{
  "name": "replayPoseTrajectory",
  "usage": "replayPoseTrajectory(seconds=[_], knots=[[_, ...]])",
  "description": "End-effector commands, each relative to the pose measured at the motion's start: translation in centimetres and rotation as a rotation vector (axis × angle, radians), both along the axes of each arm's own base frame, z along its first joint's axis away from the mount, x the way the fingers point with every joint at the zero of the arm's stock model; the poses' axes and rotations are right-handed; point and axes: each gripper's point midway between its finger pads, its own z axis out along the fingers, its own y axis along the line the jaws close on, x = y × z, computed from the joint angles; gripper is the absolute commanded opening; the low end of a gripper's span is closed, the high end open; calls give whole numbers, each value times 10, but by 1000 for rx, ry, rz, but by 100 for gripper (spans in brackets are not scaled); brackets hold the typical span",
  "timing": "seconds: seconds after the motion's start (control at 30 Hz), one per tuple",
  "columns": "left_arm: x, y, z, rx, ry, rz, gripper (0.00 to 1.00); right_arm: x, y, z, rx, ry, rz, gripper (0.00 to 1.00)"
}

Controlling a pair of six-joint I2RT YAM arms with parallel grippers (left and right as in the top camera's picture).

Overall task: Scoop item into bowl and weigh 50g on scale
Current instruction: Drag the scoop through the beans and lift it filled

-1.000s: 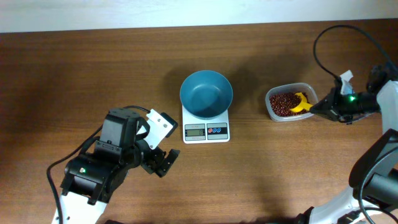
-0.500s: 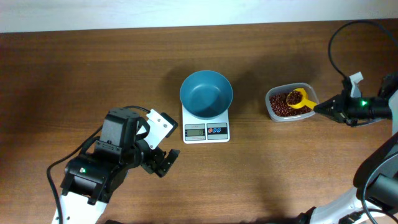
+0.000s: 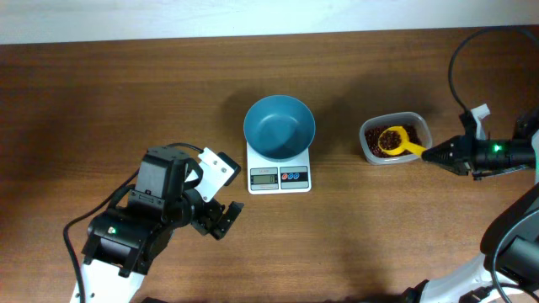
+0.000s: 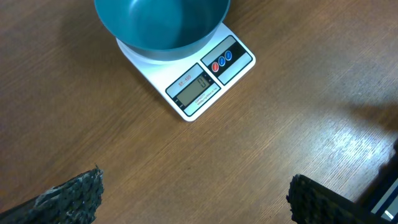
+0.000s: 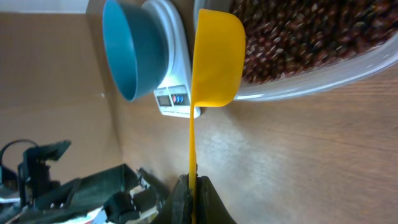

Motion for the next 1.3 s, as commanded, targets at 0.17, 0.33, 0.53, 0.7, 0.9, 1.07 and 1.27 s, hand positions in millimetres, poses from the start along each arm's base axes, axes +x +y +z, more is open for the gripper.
replayPoseTrajectory(seconds=[0.17,0.33,0.53,0.7,0.9,1.07,1.27], knots=[[-1,-3,2,-4,-9,-26,99,-1,6,9,45,-94,41,4],[-1,-3,2,-4,-9,-26,99,2,5,11,54,-119,34,4],[-1,-3,2,-4,-9,-26,99,1,-10,13,60,-132,-22,4],[-1,-3,2,-4,-9,-26,99,1,-20,15,65,-153,-59,4],[-1,-3,2,-4,-9,-26,99,4,-18,18,81,-167,-67,4],[-1,-3,2,-3,-8,-26,99,6,-14,27,122,-202,-74,4],[-1,-3,2,-3,-8,-26,99,3,-1,37,167,-216,-44,4]])
